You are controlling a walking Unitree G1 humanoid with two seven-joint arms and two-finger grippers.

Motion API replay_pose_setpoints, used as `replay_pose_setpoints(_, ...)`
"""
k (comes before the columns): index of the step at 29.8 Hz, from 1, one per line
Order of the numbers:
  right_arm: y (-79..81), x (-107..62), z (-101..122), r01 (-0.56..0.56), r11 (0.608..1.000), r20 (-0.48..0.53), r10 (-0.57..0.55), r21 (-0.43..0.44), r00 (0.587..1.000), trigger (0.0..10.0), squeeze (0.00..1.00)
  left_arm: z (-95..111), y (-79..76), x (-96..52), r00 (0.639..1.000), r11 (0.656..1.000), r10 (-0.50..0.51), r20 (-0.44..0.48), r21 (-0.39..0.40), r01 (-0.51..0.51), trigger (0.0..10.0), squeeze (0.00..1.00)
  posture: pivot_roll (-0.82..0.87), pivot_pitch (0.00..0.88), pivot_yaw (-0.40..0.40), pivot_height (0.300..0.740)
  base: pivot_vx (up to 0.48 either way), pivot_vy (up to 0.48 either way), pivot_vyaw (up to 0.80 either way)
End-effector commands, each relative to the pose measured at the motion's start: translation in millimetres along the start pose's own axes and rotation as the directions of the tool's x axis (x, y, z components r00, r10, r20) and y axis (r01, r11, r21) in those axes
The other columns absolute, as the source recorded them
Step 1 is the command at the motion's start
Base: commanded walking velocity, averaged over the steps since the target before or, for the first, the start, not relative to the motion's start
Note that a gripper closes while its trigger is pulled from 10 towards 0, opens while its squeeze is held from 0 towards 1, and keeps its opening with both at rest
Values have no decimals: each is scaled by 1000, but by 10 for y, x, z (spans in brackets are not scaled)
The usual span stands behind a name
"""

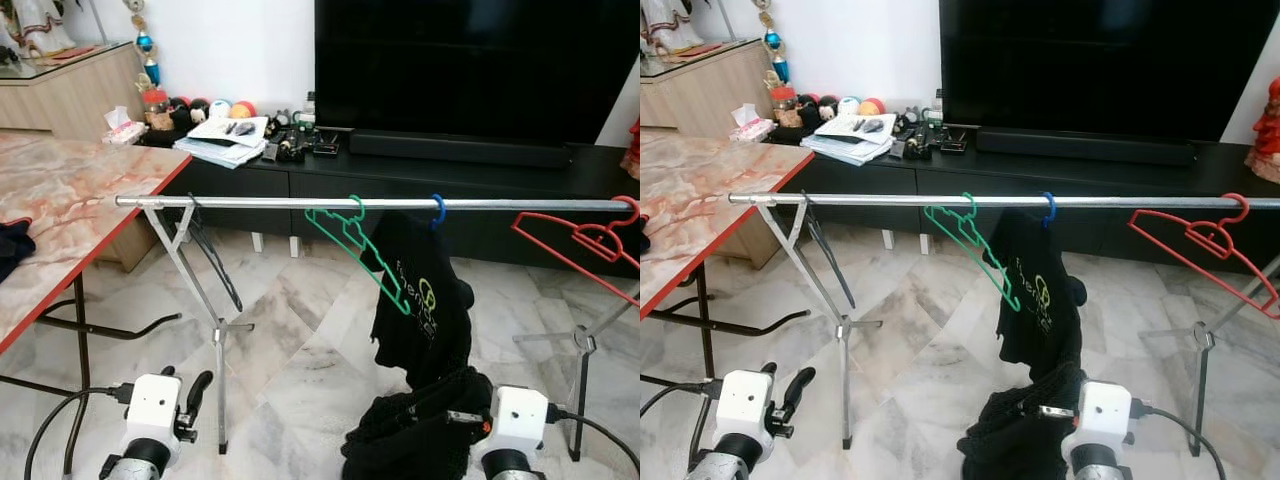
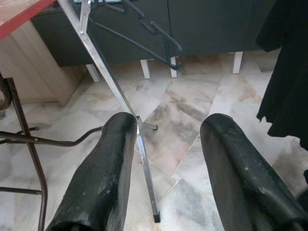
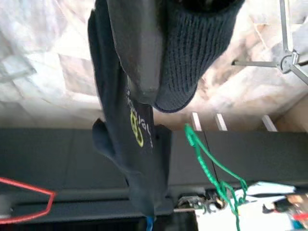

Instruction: Hang hanger

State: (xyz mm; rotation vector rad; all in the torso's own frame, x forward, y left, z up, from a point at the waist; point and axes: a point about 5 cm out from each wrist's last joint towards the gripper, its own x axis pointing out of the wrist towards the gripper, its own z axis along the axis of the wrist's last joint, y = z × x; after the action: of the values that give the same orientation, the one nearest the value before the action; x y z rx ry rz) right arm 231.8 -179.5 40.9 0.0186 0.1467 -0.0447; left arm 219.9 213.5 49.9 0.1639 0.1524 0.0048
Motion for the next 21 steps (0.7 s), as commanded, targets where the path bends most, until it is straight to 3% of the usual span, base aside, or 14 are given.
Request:
replay_pose_setpoints(1,-50,12,39,12,1000,18,-11,-13,1000,10000,0,44,3,15,1000,1000,5,8,-8,-5,10000,0,52,0,35,740,0,-442,0)
replay_pose_setpoints(21,-229,113,91,6,998,20,-5,-65,1000,10000,0,18,38,-6,998,998,61,-6,-13,-61,10000,0,51,0,-4,740,0,-443,0)
